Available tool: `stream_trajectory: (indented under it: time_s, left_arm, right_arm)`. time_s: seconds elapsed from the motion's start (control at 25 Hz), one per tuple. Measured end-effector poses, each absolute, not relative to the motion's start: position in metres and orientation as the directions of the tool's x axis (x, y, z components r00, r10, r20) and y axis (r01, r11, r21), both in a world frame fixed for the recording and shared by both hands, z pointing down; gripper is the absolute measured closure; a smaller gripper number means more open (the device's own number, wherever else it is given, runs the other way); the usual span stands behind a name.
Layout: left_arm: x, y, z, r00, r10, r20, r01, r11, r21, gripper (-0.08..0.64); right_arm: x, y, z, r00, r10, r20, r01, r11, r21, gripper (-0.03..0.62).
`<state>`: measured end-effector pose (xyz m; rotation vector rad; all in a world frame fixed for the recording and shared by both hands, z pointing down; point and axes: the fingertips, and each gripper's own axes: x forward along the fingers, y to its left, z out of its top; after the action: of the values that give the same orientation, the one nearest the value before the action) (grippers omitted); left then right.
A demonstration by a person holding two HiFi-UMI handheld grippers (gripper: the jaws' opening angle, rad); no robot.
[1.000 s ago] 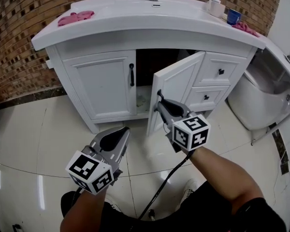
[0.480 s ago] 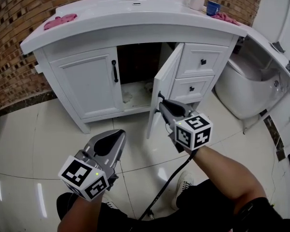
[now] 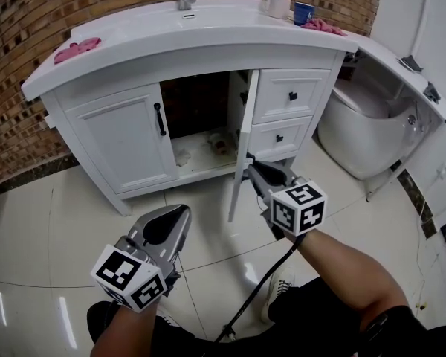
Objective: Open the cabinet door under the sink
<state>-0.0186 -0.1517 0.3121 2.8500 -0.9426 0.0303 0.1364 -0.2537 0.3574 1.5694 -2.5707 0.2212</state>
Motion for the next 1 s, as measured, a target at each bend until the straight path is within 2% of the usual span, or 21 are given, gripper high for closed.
stream_trajectory:
  time_s: [1.0]
  left_arm:
    - [0.030,-0.150,0.326,0.844,-0.526,0.102,-0.535,-0.837,0.113,0.557]
  right_arm:
    - [0.227,-0.242,0.359,-0.255,-0.952,0.170,-0.967,0.250,-0.052,0.565]
